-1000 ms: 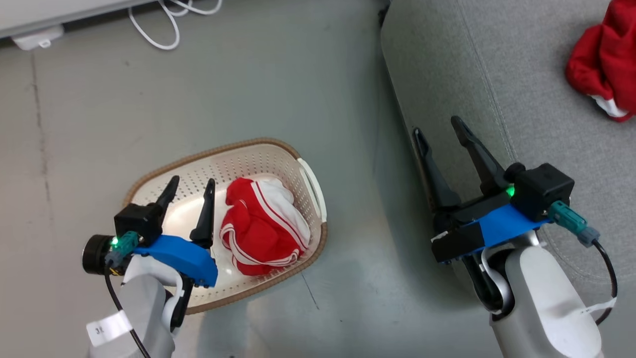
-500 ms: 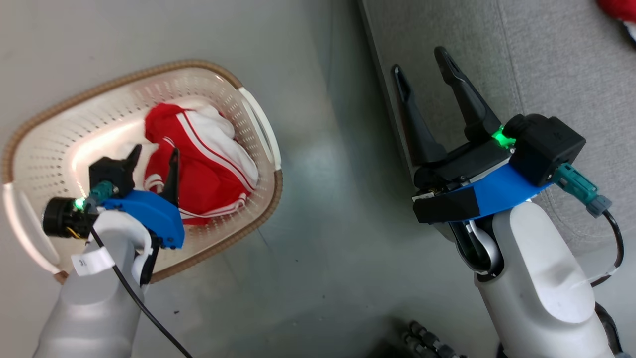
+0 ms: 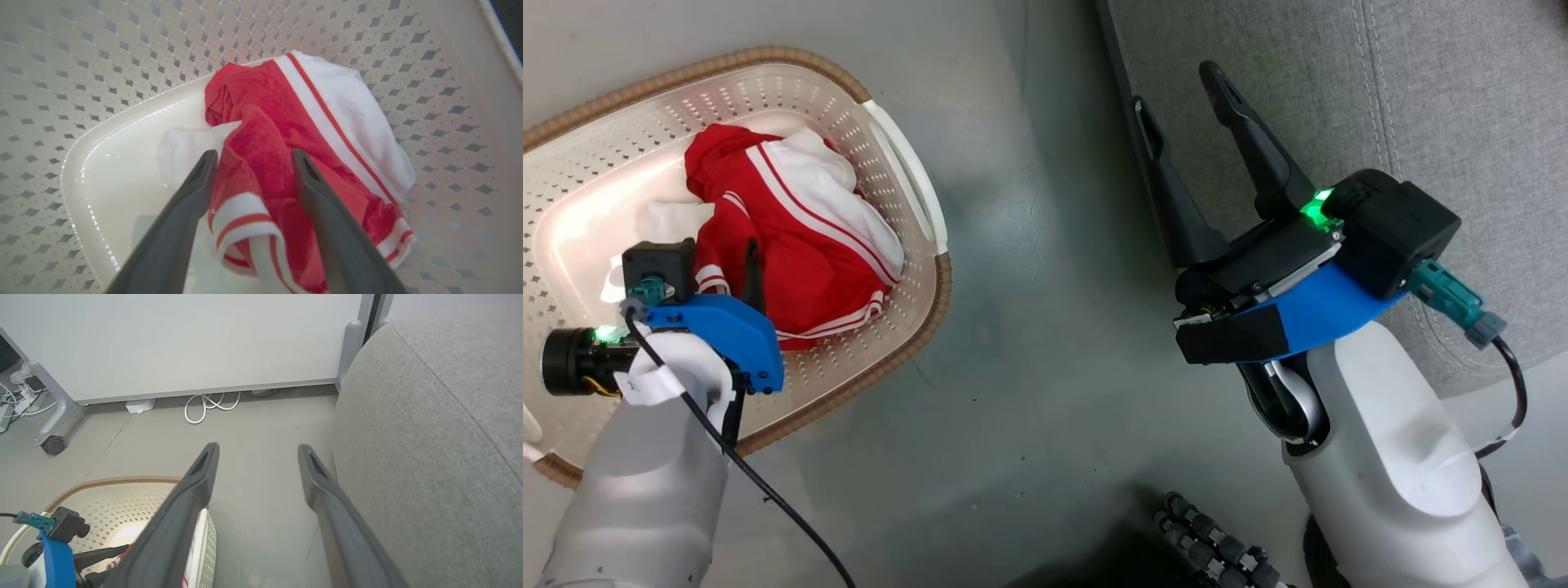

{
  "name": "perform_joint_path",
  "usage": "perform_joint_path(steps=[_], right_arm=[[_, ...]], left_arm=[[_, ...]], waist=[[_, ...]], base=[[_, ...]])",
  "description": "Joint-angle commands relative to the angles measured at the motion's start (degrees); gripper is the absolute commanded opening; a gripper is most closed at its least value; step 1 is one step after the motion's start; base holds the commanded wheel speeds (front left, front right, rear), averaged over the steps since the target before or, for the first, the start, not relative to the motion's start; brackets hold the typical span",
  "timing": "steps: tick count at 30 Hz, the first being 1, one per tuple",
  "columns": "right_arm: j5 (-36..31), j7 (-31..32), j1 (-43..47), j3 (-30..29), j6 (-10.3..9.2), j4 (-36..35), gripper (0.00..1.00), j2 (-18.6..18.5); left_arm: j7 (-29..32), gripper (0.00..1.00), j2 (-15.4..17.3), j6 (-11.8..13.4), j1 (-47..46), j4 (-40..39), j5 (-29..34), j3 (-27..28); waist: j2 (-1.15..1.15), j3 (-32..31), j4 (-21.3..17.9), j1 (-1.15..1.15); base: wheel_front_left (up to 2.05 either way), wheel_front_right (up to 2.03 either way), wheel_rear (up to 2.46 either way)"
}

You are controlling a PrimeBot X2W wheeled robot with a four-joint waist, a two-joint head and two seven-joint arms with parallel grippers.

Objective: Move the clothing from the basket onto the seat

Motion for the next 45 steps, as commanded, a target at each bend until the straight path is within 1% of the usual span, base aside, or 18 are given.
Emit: perform_joint_path(steps=[1,7,15,16,18,19,36,40,45], right_arm=[[0.7,-0.5,-1.1,0.3,0.01,0.3,1.0,0.2],[1.1,-0.9,-1.3,0.8,0.01,1.2,1.0,0.2],[1.6,-1.3,-1.7,1.1,0.01,1.4,1.0,0.2],[1.7,-1.3,-1.7,1.2,0.01,1.4,1.0,0.2],[1.9,-1.3,-1.8,1.4,0.01,1.5,1.0,0.2],[2.0,-1.3,-1.9,1.4,0.01,1.5,1.0,0.2],[2.0,-1.5,-2.2,1.4,0.01,2.4,1.0,0.2],[1.6,-1.5,-2.0,1.3,0.01,3.0,1.0,0.2],[0.3,-1.5,-1.2,0.4,0.01,4.3,1.0,0.2]], left_arm=[[0.7,1.0,0.1,0.4,-1.0,1.0,-0.5,0.4],[2.9,1.0,-0.5,2.9,-2.1,4.4,-1.5,1.0],[5.0,0.99,-0.5,1.9,-3.4,6.6,-3.0,1.2],[5.0,0.73,-0.5,1.8,-3.5,6.8,-3.1,1.2],[5.0,0.11,-0.5,1.4,-3.8,7.1,-3.2,0.9],[5.0,0.0,-0.6,1.3,-4.0,7.2,-3.3,0.8],[3.8,0.0,-1.2,-0.2,-3.6,8.6,-4.1,-0.4],[3.0,0.0,-1.9,-0.7,-2.8,8.8,-4.4,-0.7],[1.6,0.0,-4.2,-1.8,-1.1,8.9,-5.3,-1.1]], waist=[[0.0,0.1,-0.1,-0.01],[0.0,0.0,-0.3,-0.01],[0.0,0.1,-0.6,-0.01],[0.0,0.1,-0.6,-0.01],[0.0,0.1,-0.5,-0.01],[0.0,0.1,-0.5,-0.01],[0.0,-1.0,0.0,-0.01],[0.0,-2.8,0.7,-0.01],[0.0,-7.2,2.4,-0.01]], base=[[0.0,0.0,0.0],[0.0,0.0,0.0],[0.0,0.0,0.0],[0.0,0.0,0.0],[0.0,0.0,0.0],[0.0,0.0,0.0],[0.0,0.0,0.0],[0.0,0.0,0.0],[0.0,0.0,0.0]])
